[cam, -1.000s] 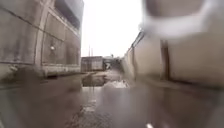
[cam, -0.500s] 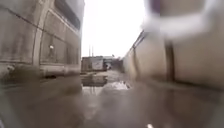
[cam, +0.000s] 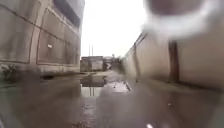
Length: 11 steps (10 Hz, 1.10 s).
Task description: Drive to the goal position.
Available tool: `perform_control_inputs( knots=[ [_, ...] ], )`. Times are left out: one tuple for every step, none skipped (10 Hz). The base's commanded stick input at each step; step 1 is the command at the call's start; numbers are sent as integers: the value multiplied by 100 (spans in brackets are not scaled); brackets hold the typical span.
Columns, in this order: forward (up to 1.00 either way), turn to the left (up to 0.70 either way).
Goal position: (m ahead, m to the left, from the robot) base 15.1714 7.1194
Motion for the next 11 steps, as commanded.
perform_control_inputs(
  knots=[
    [50, 7],
    [50, 7],
    [50, 7],
    [50, 7],
    [50, 7],
    [50, 7],
    [50, 7],
    [50, 7],
    [50, 7],
    [50, 7],
    [50, 7]
  ],
)
